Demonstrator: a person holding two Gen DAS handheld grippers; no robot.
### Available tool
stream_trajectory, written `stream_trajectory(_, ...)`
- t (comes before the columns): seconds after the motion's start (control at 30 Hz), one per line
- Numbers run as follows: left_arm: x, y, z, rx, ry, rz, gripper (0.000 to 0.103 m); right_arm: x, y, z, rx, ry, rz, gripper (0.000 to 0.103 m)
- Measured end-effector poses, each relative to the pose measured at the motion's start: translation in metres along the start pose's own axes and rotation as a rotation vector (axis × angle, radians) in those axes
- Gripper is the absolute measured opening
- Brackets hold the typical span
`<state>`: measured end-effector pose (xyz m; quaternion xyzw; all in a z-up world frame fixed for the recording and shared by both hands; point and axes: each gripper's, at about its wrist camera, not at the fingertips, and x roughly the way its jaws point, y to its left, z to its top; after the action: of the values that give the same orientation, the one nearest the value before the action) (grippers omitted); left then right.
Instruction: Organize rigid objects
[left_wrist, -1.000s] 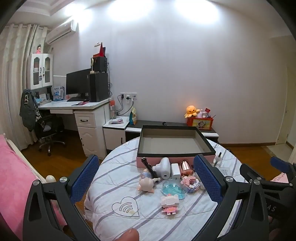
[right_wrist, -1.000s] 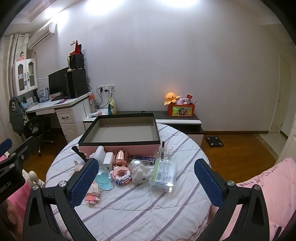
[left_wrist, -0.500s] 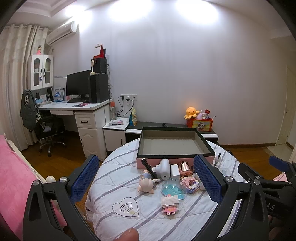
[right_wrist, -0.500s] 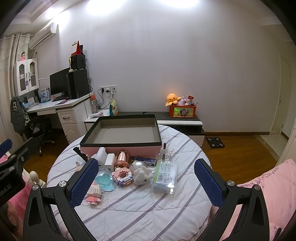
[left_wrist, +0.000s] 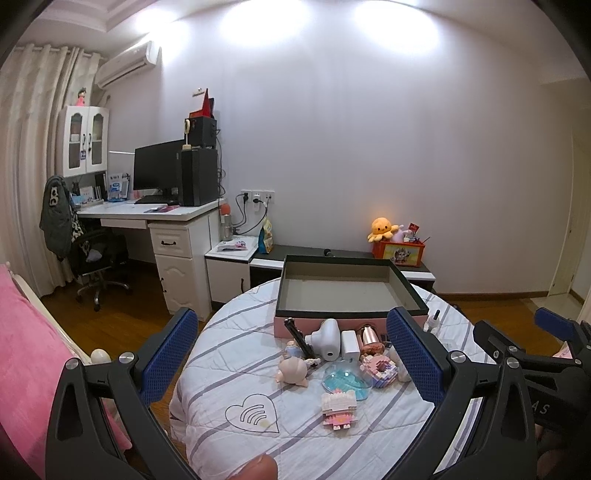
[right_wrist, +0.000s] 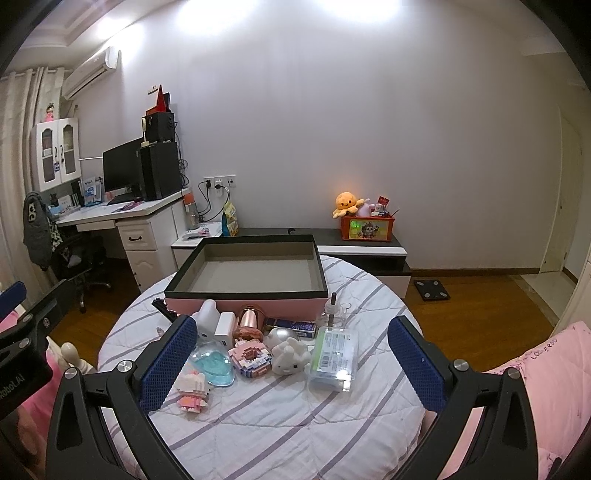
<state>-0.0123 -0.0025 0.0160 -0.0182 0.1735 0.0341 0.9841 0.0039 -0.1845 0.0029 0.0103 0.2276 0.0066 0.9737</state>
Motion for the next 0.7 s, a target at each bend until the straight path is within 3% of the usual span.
stream_trajectory(0.7,0.0061,0.0006,-0.0020,-0.020,0.009,-0.021,0.103,-0.0019,-0.0005,0.0009,-0.005,-0.005,0.000,0.103)
